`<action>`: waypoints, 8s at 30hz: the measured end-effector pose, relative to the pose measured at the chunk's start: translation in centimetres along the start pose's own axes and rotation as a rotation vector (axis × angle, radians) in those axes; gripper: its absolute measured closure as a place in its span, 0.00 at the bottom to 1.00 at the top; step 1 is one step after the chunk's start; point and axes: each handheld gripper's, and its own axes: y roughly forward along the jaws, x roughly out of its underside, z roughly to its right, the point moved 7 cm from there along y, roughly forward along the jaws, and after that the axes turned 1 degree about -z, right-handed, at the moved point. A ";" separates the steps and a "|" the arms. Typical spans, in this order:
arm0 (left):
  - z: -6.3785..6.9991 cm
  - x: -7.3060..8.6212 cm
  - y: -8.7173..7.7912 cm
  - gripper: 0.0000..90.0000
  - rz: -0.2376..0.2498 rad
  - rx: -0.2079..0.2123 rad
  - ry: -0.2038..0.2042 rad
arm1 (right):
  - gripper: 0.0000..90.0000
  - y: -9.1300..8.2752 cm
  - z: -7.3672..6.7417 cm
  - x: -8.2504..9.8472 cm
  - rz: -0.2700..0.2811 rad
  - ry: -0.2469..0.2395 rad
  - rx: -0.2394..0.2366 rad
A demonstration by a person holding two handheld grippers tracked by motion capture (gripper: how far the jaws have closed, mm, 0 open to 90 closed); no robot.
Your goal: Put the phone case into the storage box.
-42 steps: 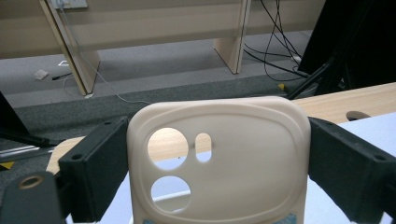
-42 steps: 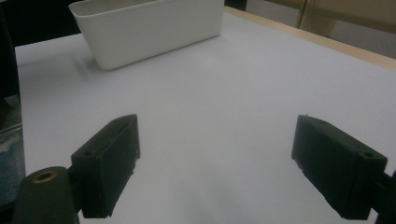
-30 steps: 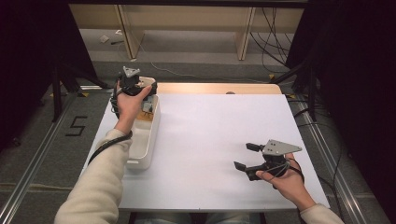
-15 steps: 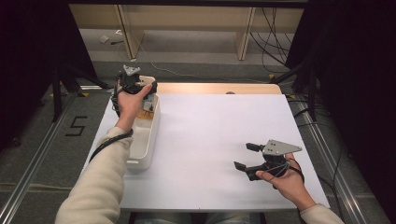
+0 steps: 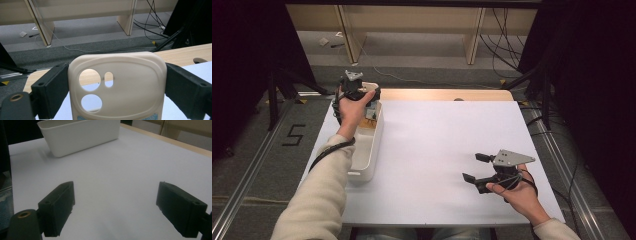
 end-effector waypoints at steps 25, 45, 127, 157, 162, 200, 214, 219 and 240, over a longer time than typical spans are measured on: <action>-0.4 0.6 1.5 0.11 -0.033 -0.013 -0.014 | 0.18 0.0 0.0 0.0 0.001 0.001 -0.002; -0.2 1.0 2.1 0.11 -0.050 -0.025 -0.005 | 0.18 0.0 0.0 0.0 -0.001 0.001 -0.004; 0.0 1.1 1.9 0.04 -0.069 0.018 -0.004 | 0.18 0.1 -0.1 0.1 -0.009 0.000 -0.010; 0.4 0.0 -0.8 0.05 -0.041 0.036 -0.007 | 0.18 0.1 -0.1 0.1 -0.009 0.000 -0.011; 0.5 0.1 -1.2 0.05 -0.046 0.043 -0.009 | 0.18 0.1 -0.1 0.1 -0.009 0.000 -0.010; 2.0 0.2 -4.8 0.07 -0.018 0.105 0.029 | 0.18 0.1 -0.2 0.1 -0.008 -0.001 -0.009; 2.7 0.3 -6.0 0.07 0.002 0.132 0.044 | 0.18 0.1 -0.2 0.1 -0.008 -0.003 -0.012; 3.2 0.5 -6.6 0.07 -0.003 0.156 0.044 | 0.18 0.1 -0.2 0.1 -0.007 -0.004 -0.009; 4.6 1.5 -9.2 0.08 0.026 0.225 0.080 | 0.18 0.1 -0.2 0.1 -0.009 -0.004 -0.011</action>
